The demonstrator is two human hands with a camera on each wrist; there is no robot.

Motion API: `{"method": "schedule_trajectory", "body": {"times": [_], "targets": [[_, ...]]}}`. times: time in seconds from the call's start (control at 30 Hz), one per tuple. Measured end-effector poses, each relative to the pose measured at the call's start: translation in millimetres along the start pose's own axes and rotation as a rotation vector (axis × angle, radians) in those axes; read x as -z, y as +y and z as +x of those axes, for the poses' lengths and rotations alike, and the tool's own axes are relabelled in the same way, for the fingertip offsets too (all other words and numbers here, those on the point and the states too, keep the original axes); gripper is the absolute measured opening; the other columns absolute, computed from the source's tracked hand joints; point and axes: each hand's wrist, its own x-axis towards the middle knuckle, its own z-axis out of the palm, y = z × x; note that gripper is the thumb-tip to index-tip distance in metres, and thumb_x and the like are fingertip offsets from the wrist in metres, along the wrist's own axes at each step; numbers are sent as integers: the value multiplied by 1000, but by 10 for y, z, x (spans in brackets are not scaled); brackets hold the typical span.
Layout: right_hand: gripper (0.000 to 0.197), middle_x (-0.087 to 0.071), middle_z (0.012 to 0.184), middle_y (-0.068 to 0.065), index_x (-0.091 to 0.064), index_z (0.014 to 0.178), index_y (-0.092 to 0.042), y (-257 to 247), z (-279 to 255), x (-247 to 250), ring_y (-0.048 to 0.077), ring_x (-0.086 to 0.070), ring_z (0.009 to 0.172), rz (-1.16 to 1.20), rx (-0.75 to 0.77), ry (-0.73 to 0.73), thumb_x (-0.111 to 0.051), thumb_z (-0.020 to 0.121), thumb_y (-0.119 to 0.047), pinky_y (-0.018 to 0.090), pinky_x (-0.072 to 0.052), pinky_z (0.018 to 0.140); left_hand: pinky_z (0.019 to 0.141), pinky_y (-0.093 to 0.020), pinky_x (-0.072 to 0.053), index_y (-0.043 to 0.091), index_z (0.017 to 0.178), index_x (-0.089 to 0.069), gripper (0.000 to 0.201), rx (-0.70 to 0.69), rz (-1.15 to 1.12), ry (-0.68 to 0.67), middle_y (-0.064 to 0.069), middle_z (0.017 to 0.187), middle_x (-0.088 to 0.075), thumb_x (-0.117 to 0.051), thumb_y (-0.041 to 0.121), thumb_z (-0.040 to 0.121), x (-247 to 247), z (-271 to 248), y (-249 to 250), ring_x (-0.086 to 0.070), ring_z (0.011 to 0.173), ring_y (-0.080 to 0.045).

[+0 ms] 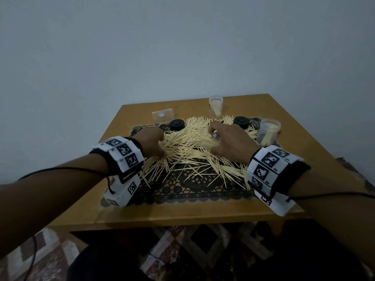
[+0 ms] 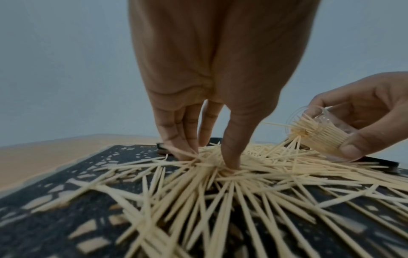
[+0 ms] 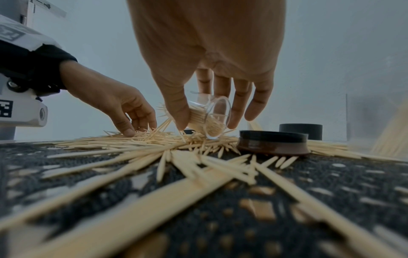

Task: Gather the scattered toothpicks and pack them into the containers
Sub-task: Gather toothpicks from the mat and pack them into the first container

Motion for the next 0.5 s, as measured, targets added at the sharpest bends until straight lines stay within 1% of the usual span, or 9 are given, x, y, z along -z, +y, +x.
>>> {"method": "schedule_trajectory", "body": {"times": [0.13, 0.23, 0.4, 0.5], "targets": [[39, -67, 106, 6, -53, 107, -18, -1, -8, 11, 28, -61, 92, 7, 12, -5, -77, 76, -23, 41, -54, 79, 74, -26, -39, 13, 107, -64, 36, -29, -26, 75, -3, 103, -65, -77, 30, 78, -26, 0, 35, -50, 84, -16], [38, -67, 104, 7, -53, 106, -18, 5, -6, 7, 28, -60, 91, 5, 12, -3, -76, 76, -23, 41, -53, 78, 73, -25, -39, 14, 100, -66, 25, -43, -31, 108, -2, 96, -62, -77, 24, 79, -18, -14, 50, -51, 83, -16], [38, -67, 105, 7, -54, 106, -19, 7, 4, -10, 27, -60, 93, 16, 15, -11, -77, 75, -22, 40, -54, 80, 71, -30, -47, 14, 96, -68, 16, -64, -72, 159, -2, 91, -62, -73, 16, 80, 3, -51, 52, -58, 83, -19], [39, -67, 105, 6, -54, 107, -19, 5, 10, -22, 26, -61, 92, 22, 25, -19, -77, 75, -23, 41, -54, 80, 69, -29, -45, 15, 93, -71, 14, -59, -104, 210, 0, 87, -64, -73, 15, 80, 31, -55, 39, -56, 78, -15]]}}
